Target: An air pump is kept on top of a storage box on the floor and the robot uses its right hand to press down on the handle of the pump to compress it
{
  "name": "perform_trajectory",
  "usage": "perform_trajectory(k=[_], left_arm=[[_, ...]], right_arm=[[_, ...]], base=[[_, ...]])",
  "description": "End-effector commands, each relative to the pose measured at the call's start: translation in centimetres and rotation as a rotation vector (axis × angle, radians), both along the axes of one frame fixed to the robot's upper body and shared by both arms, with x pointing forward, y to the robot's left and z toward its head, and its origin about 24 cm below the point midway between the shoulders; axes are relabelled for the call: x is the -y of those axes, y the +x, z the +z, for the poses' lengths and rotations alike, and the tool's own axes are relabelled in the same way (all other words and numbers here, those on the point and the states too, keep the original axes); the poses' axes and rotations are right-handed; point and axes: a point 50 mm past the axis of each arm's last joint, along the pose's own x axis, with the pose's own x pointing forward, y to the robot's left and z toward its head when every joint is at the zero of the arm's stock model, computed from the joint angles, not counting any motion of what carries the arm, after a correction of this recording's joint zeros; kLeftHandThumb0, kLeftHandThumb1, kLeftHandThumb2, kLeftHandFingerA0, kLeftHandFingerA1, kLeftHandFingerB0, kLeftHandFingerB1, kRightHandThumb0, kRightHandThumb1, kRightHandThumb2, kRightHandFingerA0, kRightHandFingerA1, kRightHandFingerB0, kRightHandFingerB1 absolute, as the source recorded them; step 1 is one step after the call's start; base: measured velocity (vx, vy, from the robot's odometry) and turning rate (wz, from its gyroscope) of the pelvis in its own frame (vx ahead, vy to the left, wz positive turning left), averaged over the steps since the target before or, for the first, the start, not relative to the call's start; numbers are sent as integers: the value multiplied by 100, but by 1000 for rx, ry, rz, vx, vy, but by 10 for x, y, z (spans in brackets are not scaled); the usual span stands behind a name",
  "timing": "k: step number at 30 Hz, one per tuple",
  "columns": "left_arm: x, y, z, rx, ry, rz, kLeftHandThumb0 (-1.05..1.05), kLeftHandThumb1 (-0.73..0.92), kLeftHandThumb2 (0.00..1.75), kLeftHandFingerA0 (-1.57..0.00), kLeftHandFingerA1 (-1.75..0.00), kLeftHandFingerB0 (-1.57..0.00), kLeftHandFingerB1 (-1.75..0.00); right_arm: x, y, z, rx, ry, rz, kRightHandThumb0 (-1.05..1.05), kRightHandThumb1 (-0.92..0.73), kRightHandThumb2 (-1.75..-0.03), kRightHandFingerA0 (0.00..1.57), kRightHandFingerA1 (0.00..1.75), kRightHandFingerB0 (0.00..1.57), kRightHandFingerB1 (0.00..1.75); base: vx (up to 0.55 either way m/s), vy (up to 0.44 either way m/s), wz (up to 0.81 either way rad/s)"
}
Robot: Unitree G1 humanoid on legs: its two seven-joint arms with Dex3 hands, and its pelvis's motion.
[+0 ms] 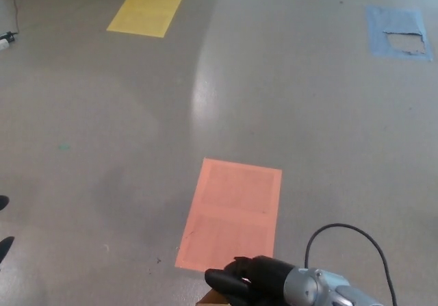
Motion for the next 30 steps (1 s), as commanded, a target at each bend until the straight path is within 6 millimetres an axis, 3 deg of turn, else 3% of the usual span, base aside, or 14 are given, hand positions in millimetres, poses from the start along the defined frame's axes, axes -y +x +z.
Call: perform_trajectory(k=[1, 3, 4, 9, 10, 12, 13, 14, 16, 17, 19, 24, 25, 30], left_arm=[[-13, -7, 8, 8, 22, -2, -33, 59, 110, 0, -47, 0, -47], [-10, -6, 7, 2, 38, -15, -33, 59, 110, 0, -47, 0, -47], [-9, -6, 6, 2, 31, -17, -33, 59, 110, 0, -47, 0, -47], [-7, -12, -1, -3, 21, -24, -33, 58, 110, -1, -47, -1, -47], [-7, -13, -1, -3, 21, -25, -33, 58, 110, -1, -47, -1, -47], [-8, -15, -1, -2, 25, -27, -33, 58, 110, 0, -47, 0, -47], [-9, -15, 0, -1, 29, -28, -33, 58, 110, 0, -47, 0, -47], [-11, -16, 2, -1, 34, -29, -33, 58, 110, -1, -47, 0, -47], [-11, -17, 2, -3, 43, -38, -33, 58, 110, 0, -47, 0, -47], [-11, -17, 2, -3, 44, -45, -61, 85, 65, -23, -33, -14, -27], [-10, -19, 1, -3, 39, -53, -60, 85, 65, -24, -33, -14, -28], [-6, -22, -3, -11, 35, -70, -60, 84, 65, -25, -34, -15, -28], [-5, -23, -4, -16, 34, -76, -60, 85, 65, -23, -33, -14, -27], [-3, -25, -8, -36, 37, -85, -62, 85, 65, -22, -33, -15, -27]], right_arm=[[7, 1, -5, 161, -52, -52, -80, -78, -112, 16, 46, 0, 35], [9, 0, -7, 156, -61, -64, -75, -92, -72, 19, 30, 11, 26], [10, -1, -8, 158, -65, -68, -35, -54, -112, 0, 46, 0, 46], [10, -6, -14, 144, -95, -64, -79, -92, -73, 18, 30, 11, 26], [10, -7, -14, 143, -100, -62, -84, -81, -115, 18, 46, 0, 35], [8, -8, -15, 139, -98, -68, -82, -78, -100, 11, 38, 9, 37], [6, -8, -15, 136, -91, -72, -35, -53, -111, 0, 46, 0, 46], [4, -9, -15, 134, -82, -76, -80, -78, -100, 10, 38, 8, 37], [3, -11, -16, 132, -84, -73, -78, -92, -71, 19, 29, 11, 26], [3, -12, -17, 130, -86, -73, -80, -92, -71, 18, 29, 12, 26], [3, -15, -20, 125, -85, -77, -79, -92, -70, 18, 29, 12, 26], [6, -22, -26, 109, -97, -80, -35, -52, -111, 0, 46, 0, 46], [6, -25, -28, 101, -101, -83, -82, -78, -101, 12, 38, 9, 37], [7, -34, -35, 84, -109, -94, -80, -92, -69, 19, 28, 11, 25]], base=[[0, 0, 0], [0, 0, 0], [0, 0, 0], [0, 0, 0], [0, 0, 0], [0, 0, 0], [0, 0, 0], [0, 0, 0], [0, 0, 0], [0, 0, 0], [0, 0, 0], [0, 0, 0], [0, 0, 0], [0, 0, 0]])
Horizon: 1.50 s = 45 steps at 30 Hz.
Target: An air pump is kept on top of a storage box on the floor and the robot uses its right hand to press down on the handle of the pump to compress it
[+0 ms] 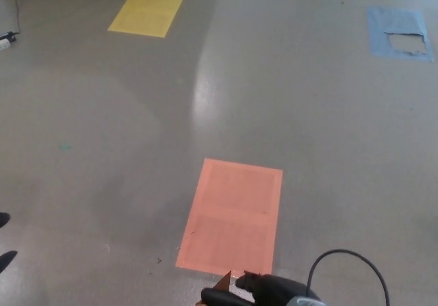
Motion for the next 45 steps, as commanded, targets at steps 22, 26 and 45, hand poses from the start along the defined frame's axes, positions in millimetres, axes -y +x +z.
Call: perform_trajectory(k=[22, 26, 45], left_arm=[[-11, -13, -7, -66, 43, 24, -67, 70, 89, -19, -43, -10, -38], [-11, -18, -13, -81, 37, 31, -67, 70, 90, -20, -44, -10, -39], [-15, -22, -15, -71, 17, 80, -62, 84, 65, -26, -33, -15, -28]], right_arm=[[10, 71, 141, 330, 783, -13, -72, -74, -105, 0, 29, 6, 27], [14, 65, 182, 419, 934, 36, -72, -82, -74, 5, 24, 5, 19], [155, 41, 177, 919, 940, -549, -35, -53, -110, 0, 48, 0, 47]], base=[[0, 0, 0], [0, 0, 0], [0, 0, 0]])
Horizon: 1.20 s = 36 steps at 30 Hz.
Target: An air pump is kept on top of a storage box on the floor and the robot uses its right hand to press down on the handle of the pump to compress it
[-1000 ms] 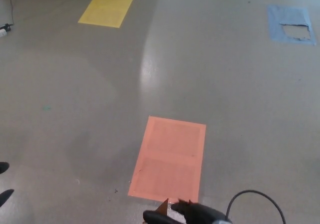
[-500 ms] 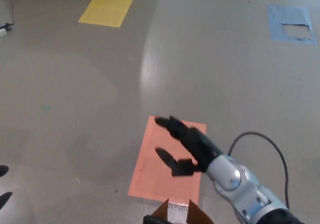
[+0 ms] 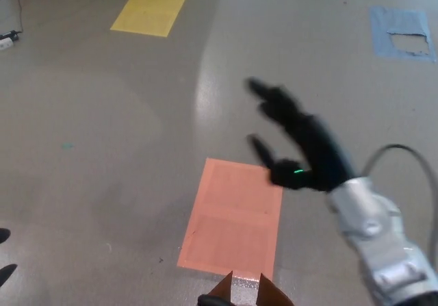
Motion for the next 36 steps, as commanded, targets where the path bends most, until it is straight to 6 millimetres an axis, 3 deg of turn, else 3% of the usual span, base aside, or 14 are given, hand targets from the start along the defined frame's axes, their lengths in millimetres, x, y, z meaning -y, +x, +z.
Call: perform_trajectory(k=[1, 3, 7, 11, 12, 14, 16, 17, 21, 22, 23, 26, 29, 36], left_arm=[[-12, -14, -5, -19, 10, 66, -62, 84, 65, -25, -33, -15, -28], [-12, -14, -7, -21, 7, 68, -63, 84, 64, -25, -33, -15, -28], [-11, -23, -14, -36, 5, 78, -63, 84, 65, -25, -33, -16, -28], [-13, -9, -1, 1, 9, 82, -62, 84, 64, -25, -33, -15, -28], [-14, -8, 0, 9, -1, 82, -67, 71, 89, -17, -43, -10, -39], [-12, -13, -5, -1, -6, 78, -68, 71, 89, -17, -43, -11, -39], [-12, -13, -5, -4, 3, 70, -67, 71, 89, -18, -43, -11, -39], [-12, -11, -2, 4, 5, 68, -63, 84, 65, -26, -34, -15, -29], [-15, -8, 2, -1, 10, 64, -62, 85, 64, -24, -33, -15, -28], [-15, -7, 2, -1, 10, 64, -61, 84, 65, -24, -33, -15, -29], [-15, -7, 2, -3, 8, 63, -61, 84, 64, -25, -33, -16, -29], [-14, -6, 3, -4, 2, 66, -60, 84, 64, -26, -33, -16, -29], [-15, -2, 5, 0, 6, 73, -60, 84, 64, -25, -33, -16, -29], [-15, -5, -1, -20, -8, 90, -59, 84, 65, -24, -34, -16, -29]], right_arm=[[110, -22, -22, 59, 233, -433, -35, -55, -110, 0, 48, 0, 47], [117, -21, -33, 22, 224, -484, -34, -57, -111, 0, 48, 0, 46], [142, -26, -87, -247, 71, -641, -33, -61, -112, 1, 47, 0, 45], [144, -19, -94, -330, 57, -664, -31, -65, -113, 0, 47, 0, 45], [146, -19, -99, -382, 3, -665, -31, -65, -113, 0, 46, 0, 45], [150, -27, -113, -472, -69, -680, -32, -62, -111, 0, 46, 0, 45], [152, -32, -122, -527, -101, -684, -32, -61, -111, 0, 46, 0, 45], [151, -34, -127, -576, -140, -680, -32, -62, -112, 0, 46, 0, 45], [151, -48, -147, -722, -212, -655, -31, -63, -112, 0, 47, 0, 45], [152, -54, -154, -774, -217, -647, -65, -69, -97, 4, 39, 2, 36], [154, -59, -159, -815, -221, -647, -66, -71, -97, 5, 38, 4, 35], [158, -69, -167, -906, -202, -658, -65, -71, -99, 4, 36, 4, 33], [159, -70, -169, -961, -205, -627, -73, -80, -102, 6, 23, 6, 22], [158, -70, -170, -981, -250, -591, -71, -81, -104, 4, 21, 4, 21]], base=[[0, 0, 0], [0, 0, 0], [0, 0, 0], [0, 0, 0], [0, 0, 0], [0, 0, 0], [0, 0, 0], [0, 0, 0], [0, 0, 0], [0, 0, 0], [0, 0, 0], [0, 0, 0], [0, 0, 0], [0, 0, 0]])
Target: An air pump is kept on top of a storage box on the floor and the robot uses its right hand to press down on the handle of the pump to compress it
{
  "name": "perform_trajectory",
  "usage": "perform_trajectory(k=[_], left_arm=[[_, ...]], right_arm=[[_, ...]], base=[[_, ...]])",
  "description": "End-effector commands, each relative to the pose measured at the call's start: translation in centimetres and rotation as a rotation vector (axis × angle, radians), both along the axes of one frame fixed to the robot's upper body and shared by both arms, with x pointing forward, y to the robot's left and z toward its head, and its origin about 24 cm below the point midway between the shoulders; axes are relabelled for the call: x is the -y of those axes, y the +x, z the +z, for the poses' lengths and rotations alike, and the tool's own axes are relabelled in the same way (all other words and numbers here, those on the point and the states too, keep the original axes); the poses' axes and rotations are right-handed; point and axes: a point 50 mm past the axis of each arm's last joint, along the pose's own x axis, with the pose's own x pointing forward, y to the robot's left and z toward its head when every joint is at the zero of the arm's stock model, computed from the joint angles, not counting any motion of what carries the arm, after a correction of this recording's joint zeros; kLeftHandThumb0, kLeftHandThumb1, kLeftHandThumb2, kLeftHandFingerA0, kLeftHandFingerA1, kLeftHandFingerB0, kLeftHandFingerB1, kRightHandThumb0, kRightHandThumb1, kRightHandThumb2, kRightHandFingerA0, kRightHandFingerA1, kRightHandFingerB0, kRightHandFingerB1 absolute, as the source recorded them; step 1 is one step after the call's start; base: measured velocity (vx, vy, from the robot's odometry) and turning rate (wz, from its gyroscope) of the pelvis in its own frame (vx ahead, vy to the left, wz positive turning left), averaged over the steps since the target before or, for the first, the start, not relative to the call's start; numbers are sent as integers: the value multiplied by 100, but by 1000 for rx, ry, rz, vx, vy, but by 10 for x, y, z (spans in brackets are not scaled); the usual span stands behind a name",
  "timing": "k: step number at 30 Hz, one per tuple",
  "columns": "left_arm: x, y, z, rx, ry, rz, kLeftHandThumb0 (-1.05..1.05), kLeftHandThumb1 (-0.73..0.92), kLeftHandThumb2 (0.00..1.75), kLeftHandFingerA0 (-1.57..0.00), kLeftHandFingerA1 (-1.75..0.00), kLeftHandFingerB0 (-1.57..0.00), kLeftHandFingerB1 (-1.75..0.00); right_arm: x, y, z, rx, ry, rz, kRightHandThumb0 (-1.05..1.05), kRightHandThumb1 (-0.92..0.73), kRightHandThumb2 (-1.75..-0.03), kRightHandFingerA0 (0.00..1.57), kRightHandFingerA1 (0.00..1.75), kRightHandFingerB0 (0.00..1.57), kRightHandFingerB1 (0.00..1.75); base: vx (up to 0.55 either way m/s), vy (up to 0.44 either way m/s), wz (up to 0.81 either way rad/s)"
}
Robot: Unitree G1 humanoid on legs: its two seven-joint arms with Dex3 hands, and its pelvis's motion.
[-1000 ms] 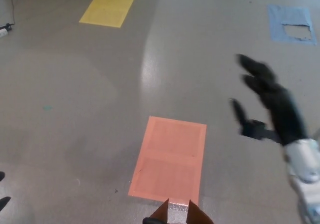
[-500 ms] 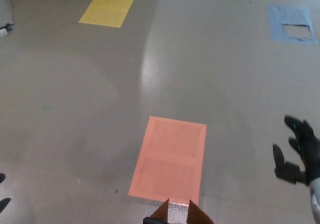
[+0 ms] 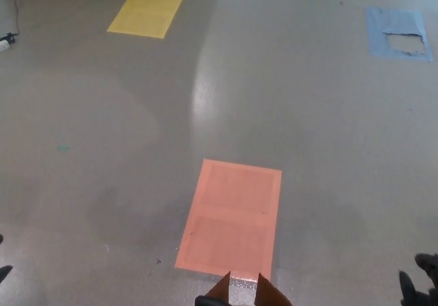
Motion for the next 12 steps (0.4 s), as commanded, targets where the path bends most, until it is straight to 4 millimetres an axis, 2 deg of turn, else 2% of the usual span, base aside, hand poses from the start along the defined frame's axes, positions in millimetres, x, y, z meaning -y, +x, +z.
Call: perform_trajectory(k=[1, 3, 8, 12], left_arm=[[-8, -6, -1, -13, 9, 37, -60, 84, 64, -25, -34, -16, -29], [-5, -11, -8, -37, 7, 39, -59, 84, 64, -25, -34, -16, -29], [-2, -18, -19, -69, -7, 59, -60, 84, 65, -24, -33, -16, -29], [-1, -18, -20, -75, -13, 63, -62, 85, 65, -22, -33, -14, -28]], right_arm=[[10, -5, -1, -74, -13, 4, -71, -81, -104, 3, 20, 3, 20], [14, -14, -6, -91, -14, 5, -71, -79, -101, 7, 26, 7, 24], [23, -35, -17, -148, -30, 16, -75, -81, -104, 7, 25, 7, 23], [25, -38, -18, -160, -34, 18, -75, -81, -104, 6, 25, 8, 24]], base=[[0, 0, 0], [0, 0, 0], [0, 0, 0], [0, 0, 0]])
